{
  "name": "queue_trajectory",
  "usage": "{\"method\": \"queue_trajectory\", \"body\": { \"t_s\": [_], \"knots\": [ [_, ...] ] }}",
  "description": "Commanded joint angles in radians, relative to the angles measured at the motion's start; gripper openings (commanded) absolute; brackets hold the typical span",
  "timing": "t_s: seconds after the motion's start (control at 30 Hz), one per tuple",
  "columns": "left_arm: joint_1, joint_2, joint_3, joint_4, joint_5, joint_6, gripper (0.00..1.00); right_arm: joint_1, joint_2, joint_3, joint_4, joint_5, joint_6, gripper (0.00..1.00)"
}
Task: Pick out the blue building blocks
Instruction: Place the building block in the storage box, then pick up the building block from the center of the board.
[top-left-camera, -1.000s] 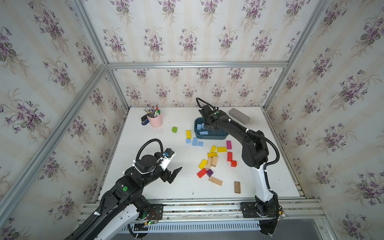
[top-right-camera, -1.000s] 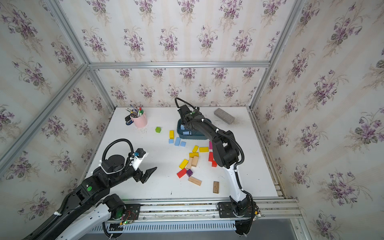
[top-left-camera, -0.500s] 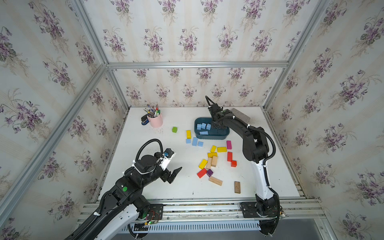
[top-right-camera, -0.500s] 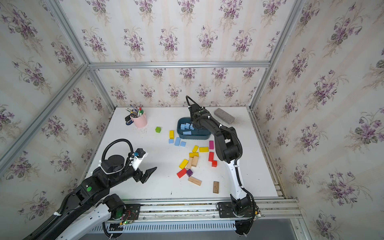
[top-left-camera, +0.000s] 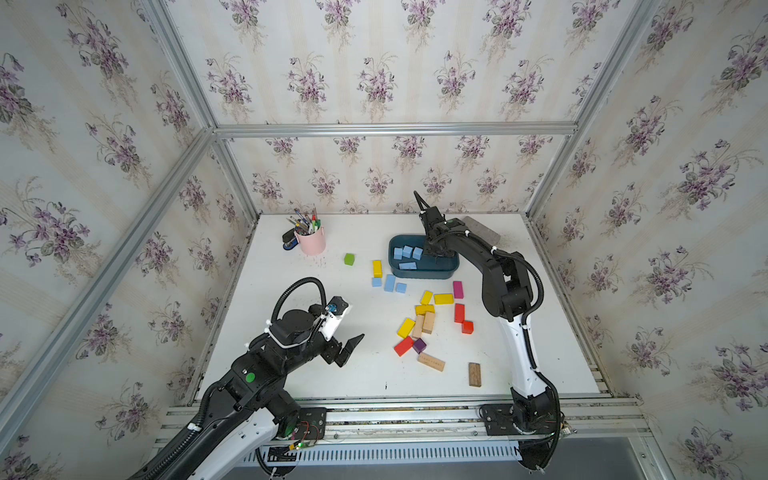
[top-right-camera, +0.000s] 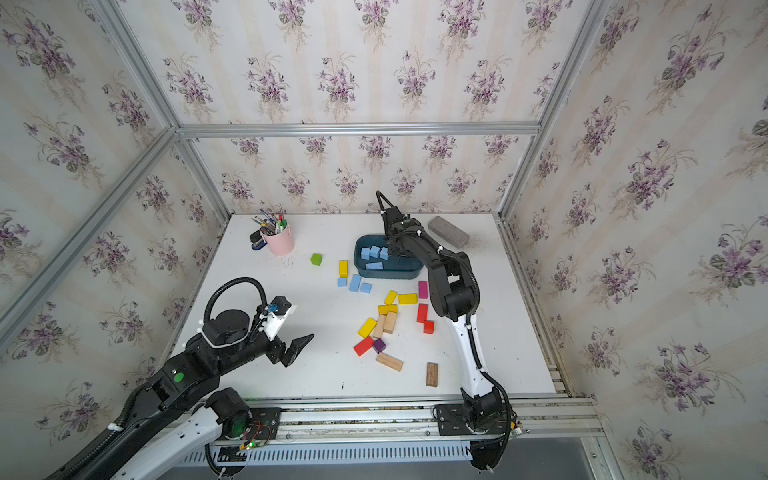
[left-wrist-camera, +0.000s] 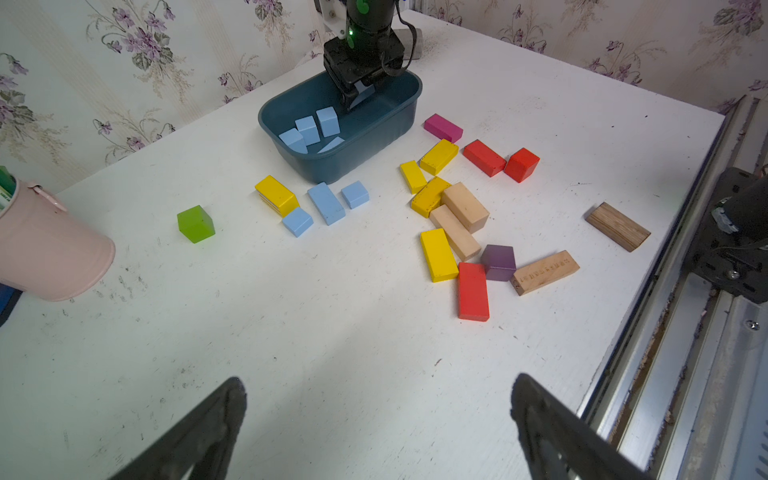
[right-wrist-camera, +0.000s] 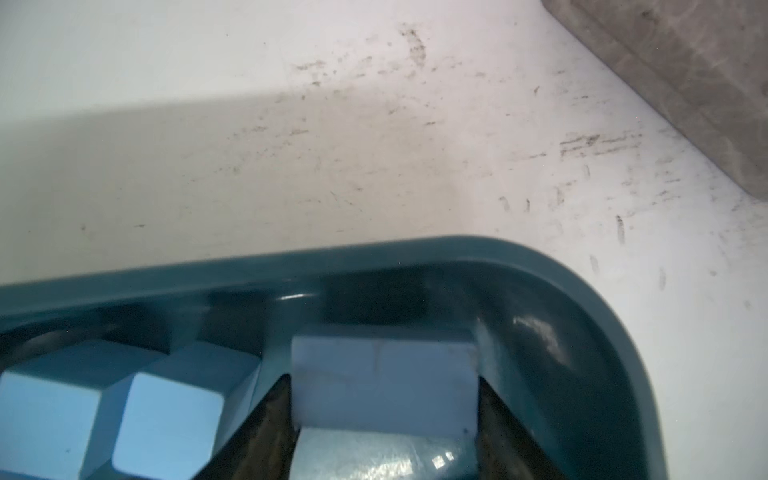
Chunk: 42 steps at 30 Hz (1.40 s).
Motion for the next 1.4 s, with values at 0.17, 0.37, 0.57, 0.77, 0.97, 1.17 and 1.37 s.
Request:
{"method": "queue_trajectory", "body": {
  "t_s": [0.17,0.37,0.57,0.77,0.97,1.17,1.37],
  "knots": [
    [-0.001,0.000,0.004,0.015,0.005,-0.005,0.99,-0.004,0.027,0.065,-0.036,-0.016,0.002,0.77],
    [-0.001,0.004,0.004,0.017,-0.020,-0.017,0.99,-0.003,-0.075,0.017,-0.012,-0.078,-0.024,0.86],
    [-0.001,0.060,0.036,0.033,-0.094,-0.131,0.99,0.009,-0.322,-0.219,0.132,-0.183,-0.083,1.00],
    [0.000,0.242,0.142,0.033,-0.090,-0.316,0.99,0.028,-0.611,-0.543,0.298,-0.290,-0.168,1.00],
    [-0.006,0.477,0.246,0.036,-0.140,-0.404,0.99,0.032,-0.906,-0.896,0.489,-0.474,-0.185,1.00],
    [-0.046,0.688,0.363,0.055,-0.228,-0.397,0.96,0.035,-1.104,-1.134,0.603,-0.584,-0.168,1.00],
    [-0.052,0.864,0.446,0.103,-0.238,-0.369,0.87,0.070,-1.227,-1.287,0.674,-0.667,-0.151,1.00]
  ]
}}
